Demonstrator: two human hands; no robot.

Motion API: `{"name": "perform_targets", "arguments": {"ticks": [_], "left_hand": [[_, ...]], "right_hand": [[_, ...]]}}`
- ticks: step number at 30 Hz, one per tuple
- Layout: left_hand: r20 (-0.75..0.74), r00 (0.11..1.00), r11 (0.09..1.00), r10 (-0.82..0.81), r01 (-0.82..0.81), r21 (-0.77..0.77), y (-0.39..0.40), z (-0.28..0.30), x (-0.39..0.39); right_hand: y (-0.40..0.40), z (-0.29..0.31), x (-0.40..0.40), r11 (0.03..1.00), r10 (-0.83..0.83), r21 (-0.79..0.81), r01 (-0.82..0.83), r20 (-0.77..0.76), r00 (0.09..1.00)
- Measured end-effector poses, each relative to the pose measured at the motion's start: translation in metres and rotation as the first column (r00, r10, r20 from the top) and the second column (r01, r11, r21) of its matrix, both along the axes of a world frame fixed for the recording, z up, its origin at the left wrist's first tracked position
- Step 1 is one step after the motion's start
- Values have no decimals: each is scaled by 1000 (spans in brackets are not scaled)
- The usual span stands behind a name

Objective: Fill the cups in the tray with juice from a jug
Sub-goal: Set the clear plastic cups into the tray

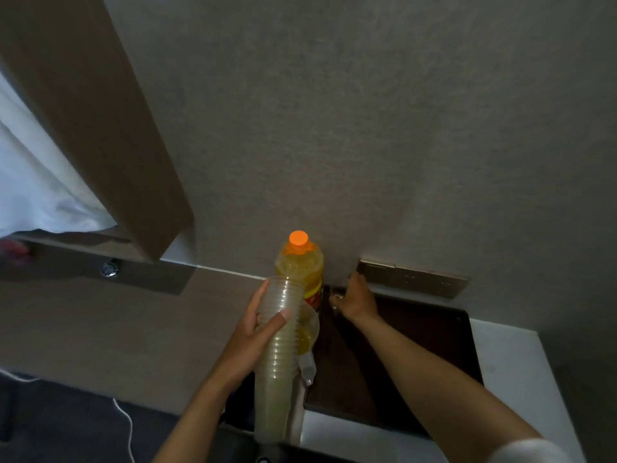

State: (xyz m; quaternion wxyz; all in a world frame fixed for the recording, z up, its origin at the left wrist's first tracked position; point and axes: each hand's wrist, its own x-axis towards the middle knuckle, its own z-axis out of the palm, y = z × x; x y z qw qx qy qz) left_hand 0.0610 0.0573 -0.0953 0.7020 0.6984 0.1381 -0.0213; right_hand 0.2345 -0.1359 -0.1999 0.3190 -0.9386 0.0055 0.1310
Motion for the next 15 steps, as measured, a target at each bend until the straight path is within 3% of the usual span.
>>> {"name": "perform_targets", "arguments": {"ticks": [6, 15], "left_hand": [[-23, 1000, 999, 6, -7, -38, 4, -11, 11], [-61, 998, 998, -8, 4, -57, 15, -23, 19]], "right_hand": [[10, -23, 5, 995, 12, -96, -17, -48, 999], [22, -31, 13, 996, -80, -56, 76, -77, 994]]}}
